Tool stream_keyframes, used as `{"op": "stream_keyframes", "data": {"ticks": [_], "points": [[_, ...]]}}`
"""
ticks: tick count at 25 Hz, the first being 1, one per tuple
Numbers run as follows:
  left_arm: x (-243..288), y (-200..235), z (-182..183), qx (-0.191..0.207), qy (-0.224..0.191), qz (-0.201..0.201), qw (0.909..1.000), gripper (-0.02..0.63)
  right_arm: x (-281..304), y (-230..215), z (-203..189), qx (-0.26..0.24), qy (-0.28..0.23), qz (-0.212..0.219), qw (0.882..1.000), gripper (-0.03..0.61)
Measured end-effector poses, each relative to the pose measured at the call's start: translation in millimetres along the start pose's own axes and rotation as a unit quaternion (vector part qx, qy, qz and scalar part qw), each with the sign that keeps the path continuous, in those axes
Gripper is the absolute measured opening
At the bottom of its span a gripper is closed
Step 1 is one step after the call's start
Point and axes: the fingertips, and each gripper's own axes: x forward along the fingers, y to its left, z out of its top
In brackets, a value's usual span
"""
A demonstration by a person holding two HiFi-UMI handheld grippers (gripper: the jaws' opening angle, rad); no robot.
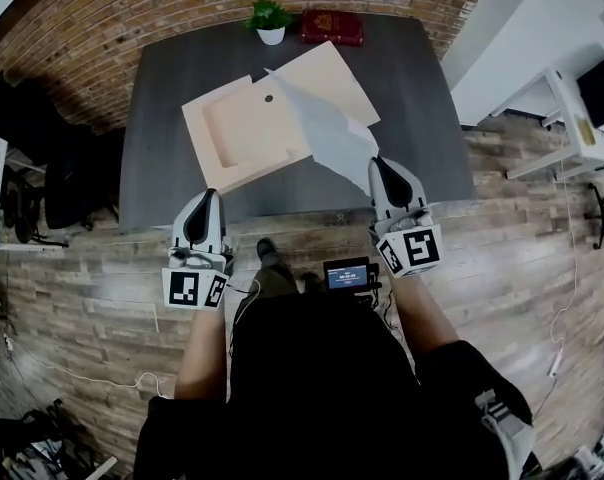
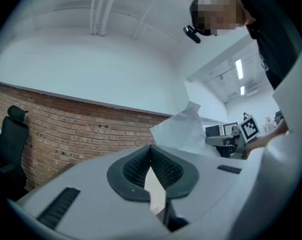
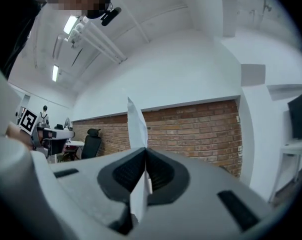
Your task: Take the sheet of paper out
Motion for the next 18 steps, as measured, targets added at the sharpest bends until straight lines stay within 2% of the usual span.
{"op": "stream_keyframes", "data": {"ticks": [5,10,18], "points": [[-36.7,-24.1,2.8,-0.004,0.009,0.009,0.9999,-0.005,-41.8,9.3,-8.5,0.010,0.014,-0.011,1.000,0.006],[-63.8,-36.3,-11.4,-0.016,0.027,0.010,0.9994,-0.005,-74.6,22.4,-20.1,0.021,0.029,-0.018,0.999,0.006],[-96.0,-53.2,-20.7,-0.031,0.030,-0.018,0.9989,-0.005,-109.4,51.5,-19.5,0.010,0.042,-0.025,0.999,0.006]]}}
